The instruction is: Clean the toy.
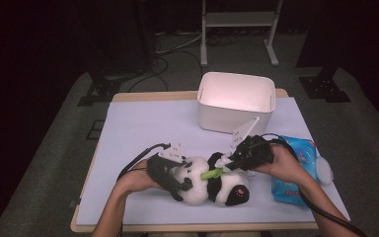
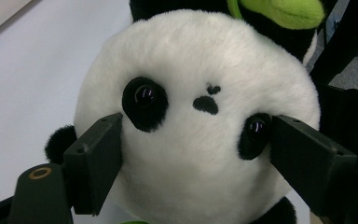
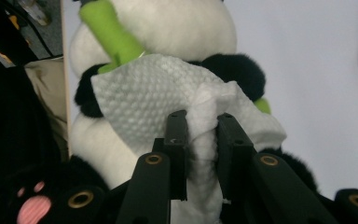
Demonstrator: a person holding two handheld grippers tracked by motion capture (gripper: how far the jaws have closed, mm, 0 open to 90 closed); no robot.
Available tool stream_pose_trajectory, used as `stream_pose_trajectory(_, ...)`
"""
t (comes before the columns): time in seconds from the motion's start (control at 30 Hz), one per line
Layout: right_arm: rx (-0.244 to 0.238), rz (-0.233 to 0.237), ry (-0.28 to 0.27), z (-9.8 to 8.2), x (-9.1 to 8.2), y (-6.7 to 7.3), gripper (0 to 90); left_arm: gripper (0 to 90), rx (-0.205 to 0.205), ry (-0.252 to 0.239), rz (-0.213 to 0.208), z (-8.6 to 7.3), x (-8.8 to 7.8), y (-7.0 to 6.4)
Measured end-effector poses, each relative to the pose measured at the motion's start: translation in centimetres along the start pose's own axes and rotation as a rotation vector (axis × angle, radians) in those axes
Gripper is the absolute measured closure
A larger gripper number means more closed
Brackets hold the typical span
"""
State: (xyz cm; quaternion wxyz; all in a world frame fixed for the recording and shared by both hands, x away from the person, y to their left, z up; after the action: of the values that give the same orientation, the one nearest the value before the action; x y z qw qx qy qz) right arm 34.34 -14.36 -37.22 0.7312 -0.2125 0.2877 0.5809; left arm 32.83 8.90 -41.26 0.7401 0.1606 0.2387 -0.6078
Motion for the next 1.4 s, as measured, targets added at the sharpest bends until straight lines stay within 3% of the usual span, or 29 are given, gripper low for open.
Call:
stream_pose_trajectory(0.27, 0.004, -0.016, -0.015, -1.0, -1.7, 0.5, 75.4, 19.0, -0.008, -0.002, 0.002, 0.0, 0.0, 0.0)
stream_pose_trajectory(0.63, 0.076, -0.091, -0.119, -2.3, -5.1, -1.3, 75.4, 19.0, -0.013, -0.003, 0.002, -0.1, 0.0, 0.0)
stream_pose_trajectory(1.07, 0.124, -0.107, -0.125, -3.7, -5.2, -2.3, 75.4, 19.0, -0.005, 0.000, 0.002, 0.0, 0.0, 0.1)
stream_pose_trajectory(1.23, 0.085, -0.106, -0.122, -2.0, -5.0, -2.1, 75.3, 19.0, -0.003, 0.006, 0.005, 0.0, 0.0, 0.0)
stream_pose_trajectory(1.4, 0.037, -0.069, -0.104, 0.3, -3.3, -1.6, 75.3, 19.0, -0.002, 0.008, 0.002, 0.0, 0.0, 0.0)
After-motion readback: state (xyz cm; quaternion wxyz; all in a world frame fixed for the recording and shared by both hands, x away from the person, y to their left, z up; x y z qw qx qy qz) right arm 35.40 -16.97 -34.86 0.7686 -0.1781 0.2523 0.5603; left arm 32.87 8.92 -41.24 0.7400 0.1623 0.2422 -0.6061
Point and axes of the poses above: each handheld gripper's, and its own axes: x roughly forward along the jaws, z roughly out of its top, y roughly to its left, the point moved 4 cm from there along x, roughly forward along the jaws, and after that the axes turned 14 degrees about -y, right-handed, at the moved point
